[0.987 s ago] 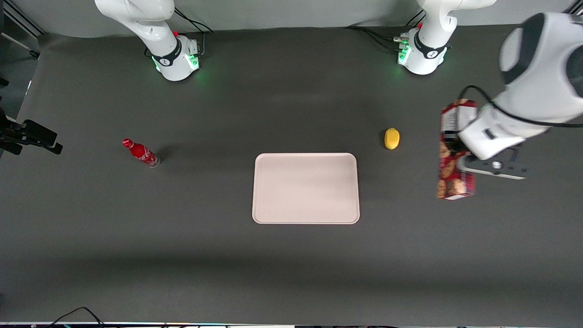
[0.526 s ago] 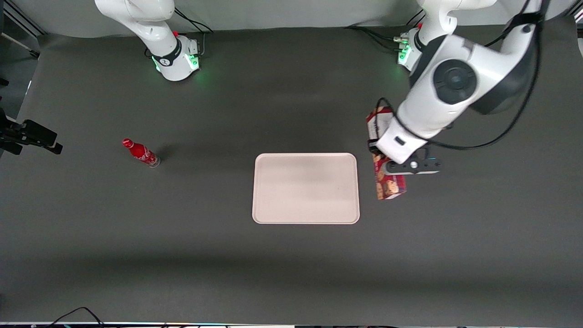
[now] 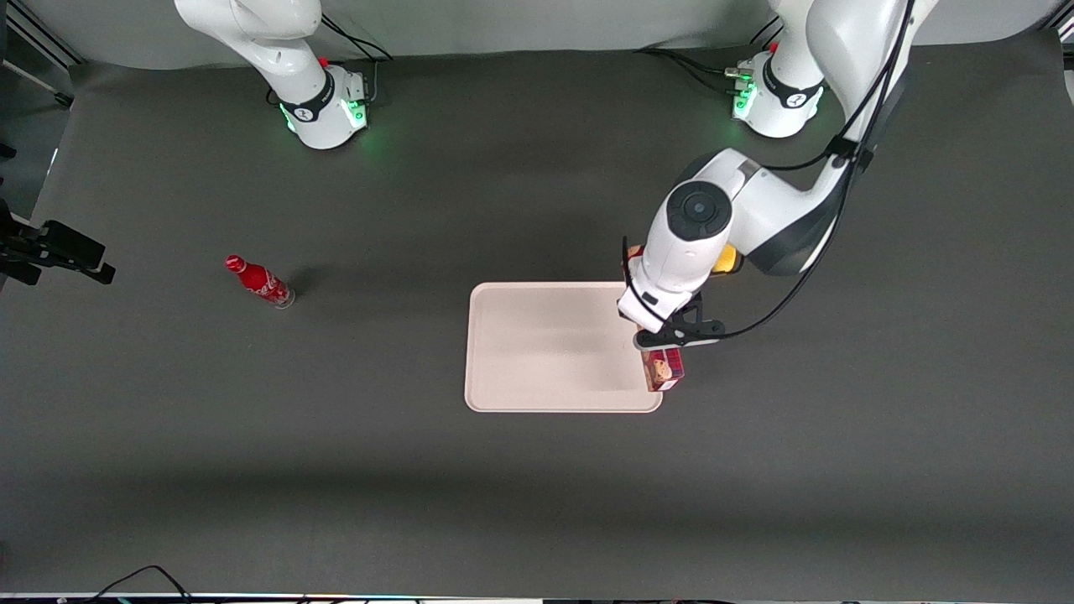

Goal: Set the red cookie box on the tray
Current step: 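Carry the held box with the left gripper over the pink tray, then lower the box onto the tray and open the left gripper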

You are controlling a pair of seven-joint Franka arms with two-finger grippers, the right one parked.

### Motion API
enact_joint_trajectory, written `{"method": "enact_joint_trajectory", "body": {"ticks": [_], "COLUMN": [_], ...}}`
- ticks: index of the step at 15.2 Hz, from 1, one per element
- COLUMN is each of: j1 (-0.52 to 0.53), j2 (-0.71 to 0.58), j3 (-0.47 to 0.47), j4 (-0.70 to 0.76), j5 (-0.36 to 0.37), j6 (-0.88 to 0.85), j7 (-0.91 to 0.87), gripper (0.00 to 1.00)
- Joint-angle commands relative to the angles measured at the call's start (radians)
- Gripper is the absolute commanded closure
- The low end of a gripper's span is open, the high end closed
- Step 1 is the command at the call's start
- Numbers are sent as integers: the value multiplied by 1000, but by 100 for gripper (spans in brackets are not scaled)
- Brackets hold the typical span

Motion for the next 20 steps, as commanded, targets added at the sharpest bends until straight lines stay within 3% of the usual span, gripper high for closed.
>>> {"method": "enact_joint_trajectory", "body": {"ticks": [1, 5, 11, 13, 14, 20], "j1": [-18, -18, -18, -18, -18, -18], "j2": [82, 187, 235, 237, 237, 235], "j3": [-3, -3, -2, -2, -2, -2], "j4": [18, 31, 52, 52, 52, 52], "j5": [101, 274, 298, 299, 299, 299], "j6": [77, 157, 165, 167, 167, 165], "j7": [-65, -155, -162, -160, -159, -159], "gripper": [100, 100, 100, 7, 0, 0]}}
